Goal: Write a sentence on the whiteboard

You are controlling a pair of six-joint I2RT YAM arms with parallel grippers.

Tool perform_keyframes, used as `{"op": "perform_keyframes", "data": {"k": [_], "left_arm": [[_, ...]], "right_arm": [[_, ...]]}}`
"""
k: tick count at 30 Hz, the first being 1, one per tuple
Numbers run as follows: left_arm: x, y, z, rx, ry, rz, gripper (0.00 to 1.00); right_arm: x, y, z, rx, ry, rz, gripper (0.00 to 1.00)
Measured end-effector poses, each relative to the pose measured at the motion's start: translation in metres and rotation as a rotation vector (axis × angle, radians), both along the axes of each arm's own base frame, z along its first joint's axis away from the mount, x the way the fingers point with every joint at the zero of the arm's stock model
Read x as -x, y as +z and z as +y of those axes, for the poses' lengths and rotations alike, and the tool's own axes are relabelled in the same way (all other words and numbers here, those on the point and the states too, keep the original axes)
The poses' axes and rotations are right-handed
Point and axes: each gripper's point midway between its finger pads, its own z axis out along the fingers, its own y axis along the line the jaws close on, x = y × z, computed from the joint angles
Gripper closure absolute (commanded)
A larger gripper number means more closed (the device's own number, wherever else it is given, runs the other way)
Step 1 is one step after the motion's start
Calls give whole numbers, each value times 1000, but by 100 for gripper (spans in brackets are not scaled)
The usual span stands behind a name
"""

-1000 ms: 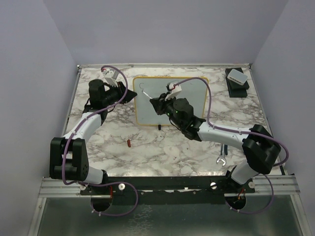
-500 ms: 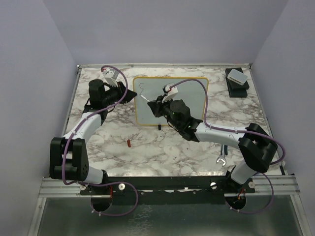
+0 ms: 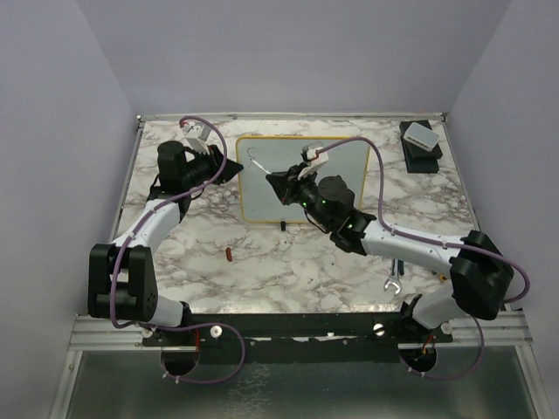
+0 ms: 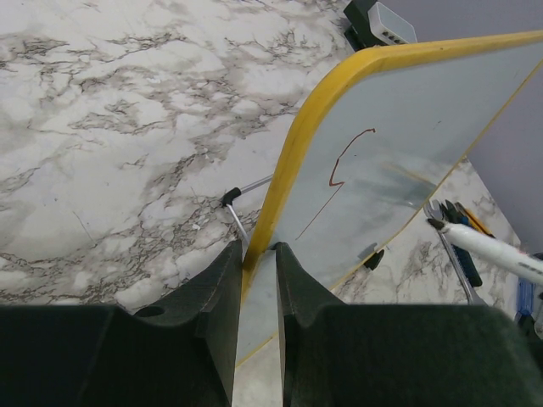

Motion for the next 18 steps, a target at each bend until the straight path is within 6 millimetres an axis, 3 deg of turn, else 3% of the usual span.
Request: {"op": "perform_keyframes", "data": {"k": [5,18], "left_arm": [[0,0,0,-3,0,-3,79],[-1,0,1,-9,0,-8,79]], "right_arm": [[5,20,-7,-27,-3,-30,99],[0,10,-12,25,-35,-34,99]]}}
